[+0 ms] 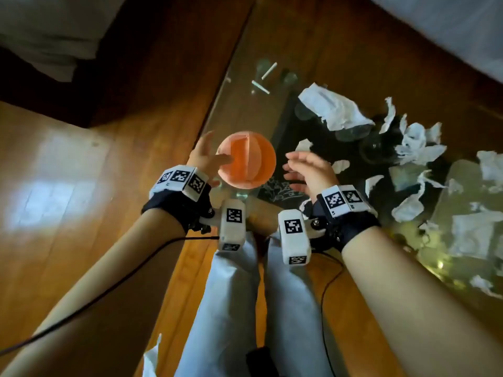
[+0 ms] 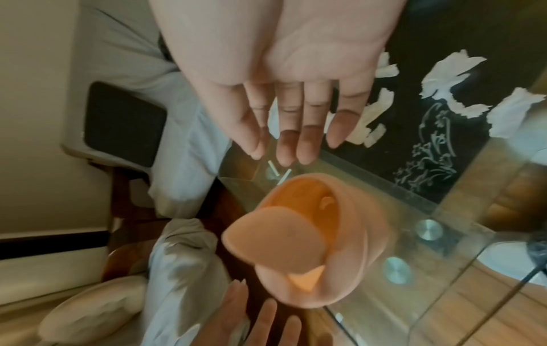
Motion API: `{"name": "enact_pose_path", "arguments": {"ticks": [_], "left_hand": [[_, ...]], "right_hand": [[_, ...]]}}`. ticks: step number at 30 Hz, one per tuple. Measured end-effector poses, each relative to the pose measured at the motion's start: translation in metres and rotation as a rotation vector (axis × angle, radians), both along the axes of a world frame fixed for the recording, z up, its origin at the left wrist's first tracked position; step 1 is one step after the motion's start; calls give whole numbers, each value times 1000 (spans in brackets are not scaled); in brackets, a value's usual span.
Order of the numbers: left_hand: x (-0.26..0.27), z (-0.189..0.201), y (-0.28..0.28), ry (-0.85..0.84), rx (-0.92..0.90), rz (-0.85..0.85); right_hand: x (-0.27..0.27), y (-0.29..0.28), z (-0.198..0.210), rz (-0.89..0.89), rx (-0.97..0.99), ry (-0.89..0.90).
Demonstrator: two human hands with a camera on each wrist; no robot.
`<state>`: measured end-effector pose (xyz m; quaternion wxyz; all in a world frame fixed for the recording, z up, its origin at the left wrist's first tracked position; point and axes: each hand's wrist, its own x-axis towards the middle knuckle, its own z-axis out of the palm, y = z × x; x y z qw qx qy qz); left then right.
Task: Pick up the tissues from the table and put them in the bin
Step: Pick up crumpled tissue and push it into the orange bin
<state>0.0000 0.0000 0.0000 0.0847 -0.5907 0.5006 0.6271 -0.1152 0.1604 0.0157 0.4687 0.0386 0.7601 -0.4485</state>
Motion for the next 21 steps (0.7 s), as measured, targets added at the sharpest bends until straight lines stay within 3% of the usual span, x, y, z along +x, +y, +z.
{"name": "enact_pose_path", "arguments": {"ticks": [3,10,15,21], "left_hand": [[-5,-18,6,-12,24,-82],[-15,-44,15,94,116,116],[-30,-55,22,184,42,38],[-33,-56,24,207,49,47]], "right_hand": [[-6,14,-29,-27,82,46],[-42,48,-92,-50,450,201],[-73,32,-128,100,628,217],[-69,8,-157,491,753,296]]}}
